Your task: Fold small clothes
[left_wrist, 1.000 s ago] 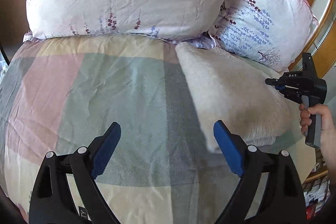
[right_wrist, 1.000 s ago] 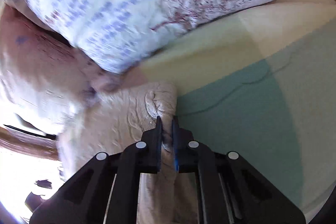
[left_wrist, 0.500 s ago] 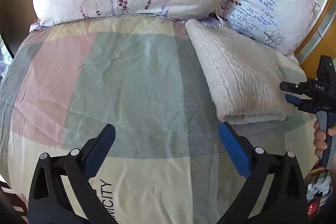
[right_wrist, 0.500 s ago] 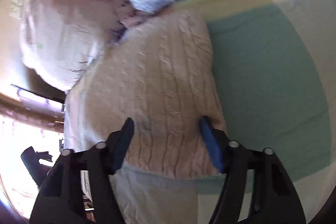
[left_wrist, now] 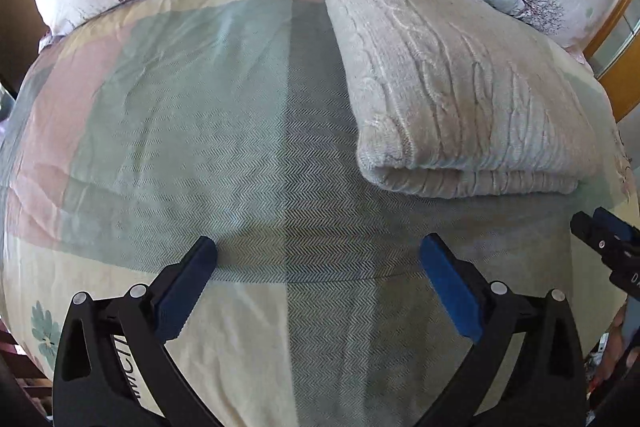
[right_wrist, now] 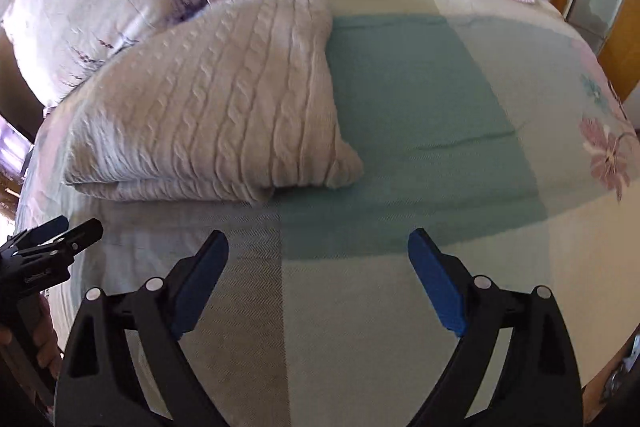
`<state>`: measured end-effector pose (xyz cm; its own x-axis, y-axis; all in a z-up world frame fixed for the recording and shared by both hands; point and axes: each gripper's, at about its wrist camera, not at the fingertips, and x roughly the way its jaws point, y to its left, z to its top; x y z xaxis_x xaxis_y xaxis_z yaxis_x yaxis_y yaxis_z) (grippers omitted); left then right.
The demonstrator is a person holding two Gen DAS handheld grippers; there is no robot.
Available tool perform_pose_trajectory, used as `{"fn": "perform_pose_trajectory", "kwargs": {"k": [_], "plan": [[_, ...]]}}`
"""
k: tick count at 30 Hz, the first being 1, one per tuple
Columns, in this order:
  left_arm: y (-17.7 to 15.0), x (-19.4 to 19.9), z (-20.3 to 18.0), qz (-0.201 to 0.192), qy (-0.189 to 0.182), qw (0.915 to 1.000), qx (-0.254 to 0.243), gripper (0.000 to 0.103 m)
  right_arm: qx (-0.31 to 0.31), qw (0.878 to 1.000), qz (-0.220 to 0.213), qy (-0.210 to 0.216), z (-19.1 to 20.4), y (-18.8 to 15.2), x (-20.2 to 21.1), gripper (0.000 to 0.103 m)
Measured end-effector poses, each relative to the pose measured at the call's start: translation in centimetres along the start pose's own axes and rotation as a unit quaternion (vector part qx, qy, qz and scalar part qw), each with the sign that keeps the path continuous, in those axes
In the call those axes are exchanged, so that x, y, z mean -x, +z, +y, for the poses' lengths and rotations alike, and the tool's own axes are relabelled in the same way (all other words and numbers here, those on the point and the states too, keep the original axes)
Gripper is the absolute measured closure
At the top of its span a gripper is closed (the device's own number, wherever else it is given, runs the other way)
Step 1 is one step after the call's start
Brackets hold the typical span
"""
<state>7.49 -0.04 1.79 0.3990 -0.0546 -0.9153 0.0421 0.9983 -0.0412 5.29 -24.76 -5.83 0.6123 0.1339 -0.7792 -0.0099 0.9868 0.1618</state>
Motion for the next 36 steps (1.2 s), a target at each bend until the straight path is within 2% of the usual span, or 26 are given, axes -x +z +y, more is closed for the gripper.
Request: {"fn": "perform_pose_trajectory", "kwargs": {"k": [2, 5, 11, 16, 36], "plan": [[0.1, -0.2, -0.4, -0.002, 0.015, 0.9998, -0.011, 0.001, 0.008, 1.000, -0.003, -0.015, 0.3, -0.4, -0.1, 0.003], [-0.2, -0.1, -0.6, -0.018, 0.028, 0.9993, -0.020, 0.001, 0.039, 0.997, -0.006, -0.059, 1.7, -0.6, -0.7, 0.002], [-1.9, 0.5, -0.5, -0.073, 0.030, 0.9967, -0.019, 0.001, 0.032, 0.995, -0.077, -0.058, 1.5, -2.7, 0.2, 0.002], [-2.2, 0.6, -0.6, -0.098, 0.030, 0.9945, -0.020, 0.001, 0.034, 0.995, -0.079, -0.059, 1.1, -3.2, 0.6, 0.002], [-2.2, 0.5, -0.6, -0.100, 0.029, 0.9943, -0.024, 0.001, 0.035, 0.994, -0.081, -0.059, 1.0, -3.2, 0.6, 0.002]]}}
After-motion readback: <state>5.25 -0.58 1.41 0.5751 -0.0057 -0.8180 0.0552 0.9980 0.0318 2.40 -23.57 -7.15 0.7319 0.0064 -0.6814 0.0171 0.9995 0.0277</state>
